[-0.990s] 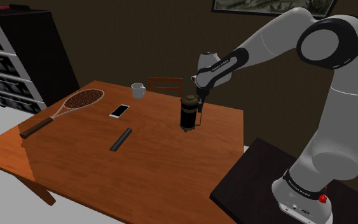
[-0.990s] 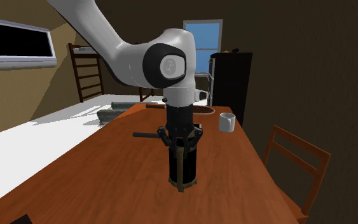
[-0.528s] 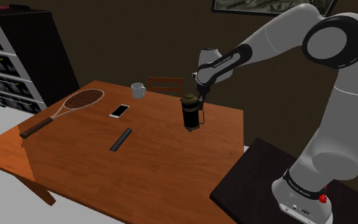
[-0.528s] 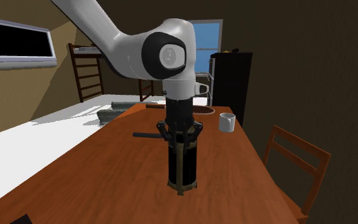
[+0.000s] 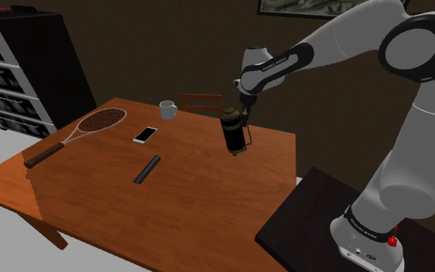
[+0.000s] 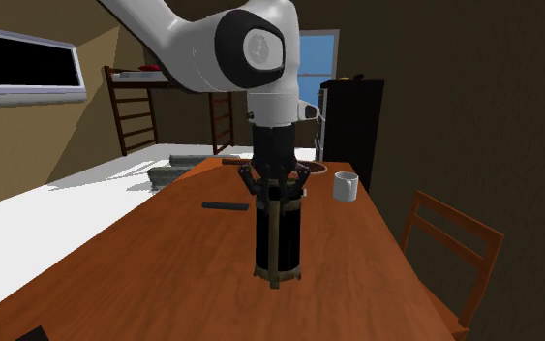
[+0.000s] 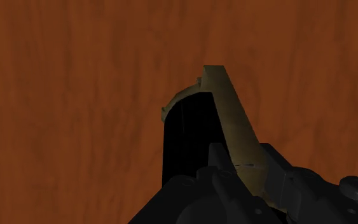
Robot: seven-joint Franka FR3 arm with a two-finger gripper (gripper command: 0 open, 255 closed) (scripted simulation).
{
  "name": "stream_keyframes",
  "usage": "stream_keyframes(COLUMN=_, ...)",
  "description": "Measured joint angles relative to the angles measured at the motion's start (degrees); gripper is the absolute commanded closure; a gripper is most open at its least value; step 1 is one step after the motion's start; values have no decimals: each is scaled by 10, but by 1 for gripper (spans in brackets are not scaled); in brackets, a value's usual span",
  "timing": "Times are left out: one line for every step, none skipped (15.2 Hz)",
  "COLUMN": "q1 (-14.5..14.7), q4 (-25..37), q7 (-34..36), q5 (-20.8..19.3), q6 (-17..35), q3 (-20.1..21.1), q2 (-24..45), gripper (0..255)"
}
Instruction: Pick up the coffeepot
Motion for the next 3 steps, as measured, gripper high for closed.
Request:
stream_keyframes(q1=0, q4=4, q7=0, q5=-1, q6=-7, q3=0, q2=-4, gripper=255)
stream_keyframes(q1=0, q4=4, q7=1, q5=-2, q6=-15, q3=0, q2=-11, gripper=255)
stream_keyframes(q1=1, q4=7, q7=2, q5=-2, q6=-19, q3=0, q2=-13, gripper=255)
